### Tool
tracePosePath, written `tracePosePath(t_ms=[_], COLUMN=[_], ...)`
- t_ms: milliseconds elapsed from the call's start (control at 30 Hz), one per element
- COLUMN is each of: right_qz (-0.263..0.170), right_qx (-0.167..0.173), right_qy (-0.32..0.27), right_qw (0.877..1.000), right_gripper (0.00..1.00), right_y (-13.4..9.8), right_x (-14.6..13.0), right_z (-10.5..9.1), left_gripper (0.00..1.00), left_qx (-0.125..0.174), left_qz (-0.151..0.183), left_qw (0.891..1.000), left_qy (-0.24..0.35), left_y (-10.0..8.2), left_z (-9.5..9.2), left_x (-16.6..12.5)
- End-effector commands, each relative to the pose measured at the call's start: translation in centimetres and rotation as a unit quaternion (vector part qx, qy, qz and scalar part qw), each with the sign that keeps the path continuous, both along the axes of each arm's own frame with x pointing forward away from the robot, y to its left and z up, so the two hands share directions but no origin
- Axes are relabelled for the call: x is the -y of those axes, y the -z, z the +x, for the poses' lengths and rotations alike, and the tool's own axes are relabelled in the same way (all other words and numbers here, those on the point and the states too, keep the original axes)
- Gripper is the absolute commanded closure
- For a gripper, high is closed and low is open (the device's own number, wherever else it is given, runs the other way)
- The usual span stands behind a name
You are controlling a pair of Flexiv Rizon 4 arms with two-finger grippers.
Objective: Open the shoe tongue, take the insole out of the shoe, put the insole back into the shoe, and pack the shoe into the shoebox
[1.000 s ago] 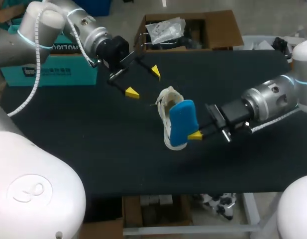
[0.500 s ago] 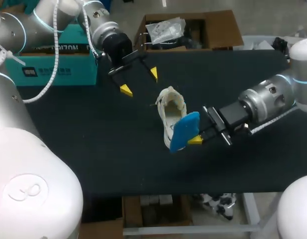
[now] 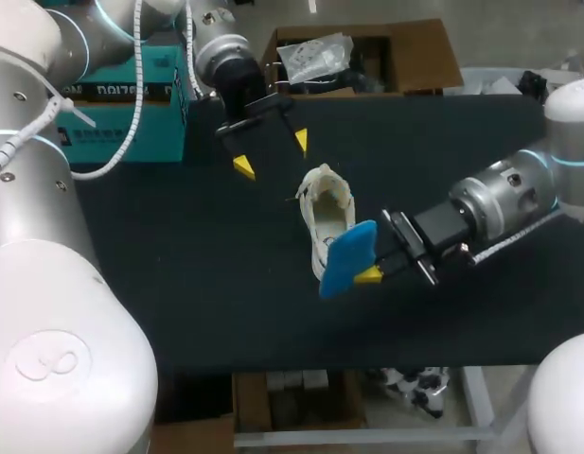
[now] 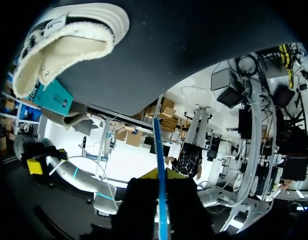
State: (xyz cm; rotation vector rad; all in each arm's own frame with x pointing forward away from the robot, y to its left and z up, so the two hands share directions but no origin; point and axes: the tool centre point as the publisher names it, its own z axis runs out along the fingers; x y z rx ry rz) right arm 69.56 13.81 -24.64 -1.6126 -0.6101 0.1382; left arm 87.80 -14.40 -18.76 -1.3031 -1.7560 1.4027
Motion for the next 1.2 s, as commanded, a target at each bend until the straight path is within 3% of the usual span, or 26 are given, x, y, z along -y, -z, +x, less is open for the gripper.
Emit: tracePosePath(t_ms=[33, 967, 1067, 1200], right_qz=[0.001, 0.001, 0.004, 0.022], right_qx=[0.0, 0.0, 0.0, 0.002], right_qy=[0.0, 0.0, 0.012, 0.056], right_qw=[1.0, 1.0, 1.0, 0.998], right_gripper=[1.0, 1.0, 1.0, 1.0], right_y=[0.0, 0.0, 0.1, 0.4], right_x=[0.1, 0.1, 0.1, 0.0], right_z=[0.0, 0.0, 0.1, 0.9], left_gripper=[0.0, 0.0, 0.0, 0.0], left_qx=[-0.004, -0.004, -0.012, -0.004], left_qz=[0.005, 0.005, -0.01, -0.018], left_qw=[1.0, 1.0, 0.998, 0.983], left_qy=[0.02, 0.02, -0.066, -0.182], left_y=[0.1, 0.1, -0.1, -0.4], left_z=[0.5, 0.5, -0.1, -2.2], left_x=[0.1, 0.1, 0.1, -0.7])
